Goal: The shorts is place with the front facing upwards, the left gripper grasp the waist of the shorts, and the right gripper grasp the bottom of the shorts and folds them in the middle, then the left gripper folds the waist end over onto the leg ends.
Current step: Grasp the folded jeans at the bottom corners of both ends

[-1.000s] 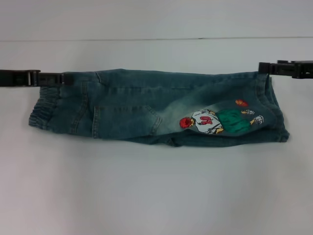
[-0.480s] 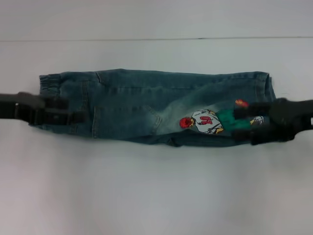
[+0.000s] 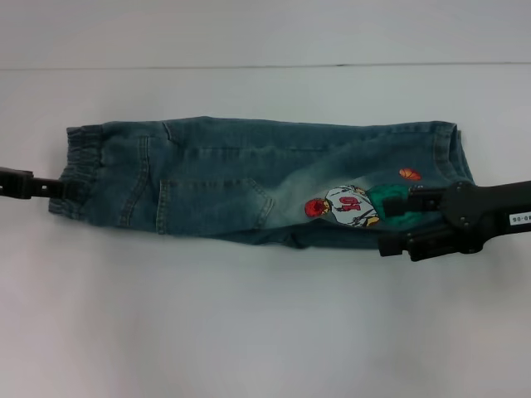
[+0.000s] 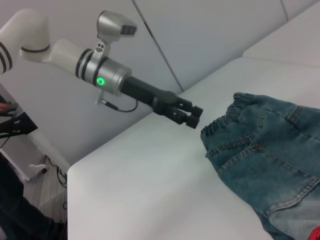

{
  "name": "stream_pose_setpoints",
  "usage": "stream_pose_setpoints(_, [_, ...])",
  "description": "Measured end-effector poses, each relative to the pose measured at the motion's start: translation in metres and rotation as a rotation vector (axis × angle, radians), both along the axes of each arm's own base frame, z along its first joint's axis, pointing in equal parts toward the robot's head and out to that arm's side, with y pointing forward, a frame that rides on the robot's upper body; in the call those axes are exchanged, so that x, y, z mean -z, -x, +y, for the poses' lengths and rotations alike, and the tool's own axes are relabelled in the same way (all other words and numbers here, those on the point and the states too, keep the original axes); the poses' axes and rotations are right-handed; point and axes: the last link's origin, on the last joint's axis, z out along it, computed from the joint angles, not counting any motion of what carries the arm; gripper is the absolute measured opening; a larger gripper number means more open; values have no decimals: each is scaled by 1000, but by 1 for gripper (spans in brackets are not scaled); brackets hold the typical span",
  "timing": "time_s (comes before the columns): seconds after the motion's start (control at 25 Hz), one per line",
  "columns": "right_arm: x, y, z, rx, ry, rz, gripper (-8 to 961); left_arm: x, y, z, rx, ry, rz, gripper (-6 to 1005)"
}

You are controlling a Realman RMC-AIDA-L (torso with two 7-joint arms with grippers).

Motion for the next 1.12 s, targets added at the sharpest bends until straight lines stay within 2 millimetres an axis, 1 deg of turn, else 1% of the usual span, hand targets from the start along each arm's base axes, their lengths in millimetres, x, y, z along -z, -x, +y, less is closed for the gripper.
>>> stream_pose_setpoints(0.16, [4,-1,0,3,3,-11,942,10,6,4,-24,20,35,949])
stream_pose_setpoints(0.36, [7,-3,-1,17,-7,-16,930,23,7,7,-24,57,99,940])
stream_pose_setpoints(0.52, [9,-3,-2,13,1,-20,920,28,8,9,-28,70,147,875])
stream_pose_setpoints(0.8, [9,-4,-2,15,0,-22,903,30,7,8,-26,82,143,761])
stream_pose_setpoints(1.0, [9,-4,-1,18,-6,-24,891,33,4,8,-20,89,133,544])
stream_pose_setpoints(1.08, [9,-5,-1,19,-9,-26,887,34,2,9,-16,95,128,310])
stream_pose_setpoints(1.12, [9,-5,0,20,-12,-28,884,34,2,9,-16,95,128,296])
